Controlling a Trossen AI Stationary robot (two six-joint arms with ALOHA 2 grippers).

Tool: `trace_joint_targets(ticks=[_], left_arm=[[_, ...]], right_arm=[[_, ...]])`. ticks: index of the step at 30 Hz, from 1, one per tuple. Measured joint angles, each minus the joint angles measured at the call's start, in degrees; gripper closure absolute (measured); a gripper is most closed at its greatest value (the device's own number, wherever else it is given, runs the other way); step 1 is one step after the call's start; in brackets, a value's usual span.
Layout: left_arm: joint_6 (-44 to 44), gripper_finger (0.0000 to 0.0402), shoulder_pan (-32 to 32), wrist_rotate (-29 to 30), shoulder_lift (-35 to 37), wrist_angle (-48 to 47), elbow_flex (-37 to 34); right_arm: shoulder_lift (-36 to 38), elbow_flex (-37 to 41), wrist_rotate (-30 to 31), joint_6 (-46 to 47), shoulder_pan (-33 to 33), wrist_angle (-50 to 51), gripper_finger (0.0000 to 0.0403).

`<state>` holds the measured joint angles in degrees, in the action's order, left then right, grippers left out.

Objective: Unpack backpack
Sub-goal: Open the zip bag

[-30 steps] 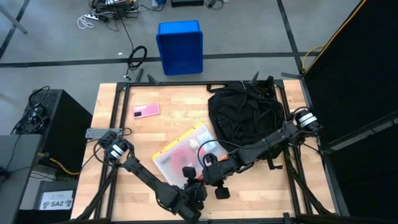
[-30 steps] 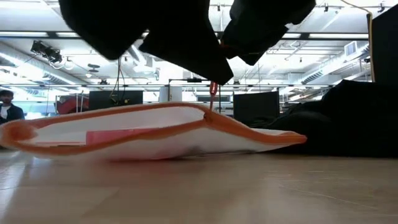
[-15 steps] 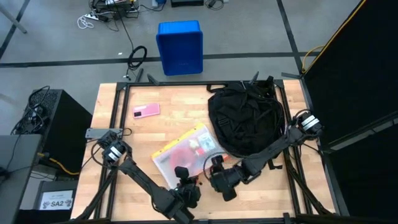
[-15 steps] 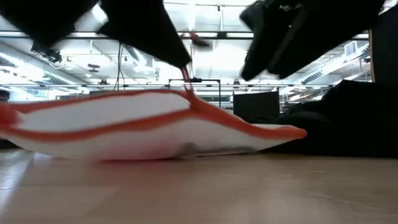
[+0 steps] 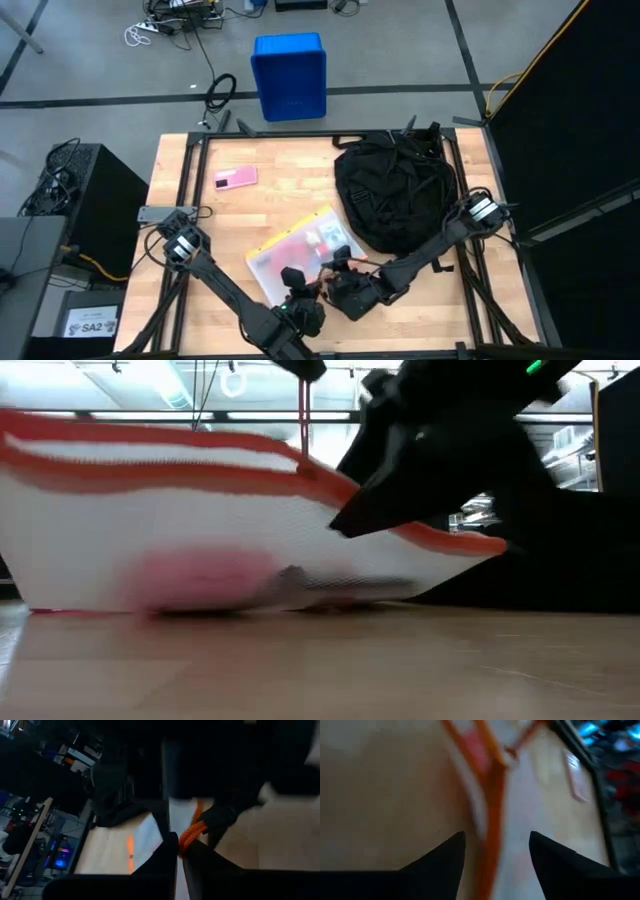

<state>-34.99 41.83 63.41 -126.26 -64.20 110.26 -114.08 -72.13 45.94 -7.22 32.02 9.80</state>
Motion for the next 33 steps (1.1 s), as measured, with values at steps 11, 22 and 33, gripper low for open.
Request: trace_joint_targets(ticks=[11,22,33], left_arm=[[-12.4,0.0402,2.3,-2.1,0.0,-14.1,0.8],[-33.4,0.0402,11.7,-8.5,0.1,-25.9,0.2],[-37.2,0.0402,14.3,-7.1,0.2,-25.8,0.1]], right_arm=[[0.3,-0.1,1.9,-1.3,0.5,0.3,0.0395],[0.4,-4.2,1.4,11.9,-1.2,20.8,0.0403],[0.4,-5.8,-3.9,20.1,-1.8,32.4,0.0403]])
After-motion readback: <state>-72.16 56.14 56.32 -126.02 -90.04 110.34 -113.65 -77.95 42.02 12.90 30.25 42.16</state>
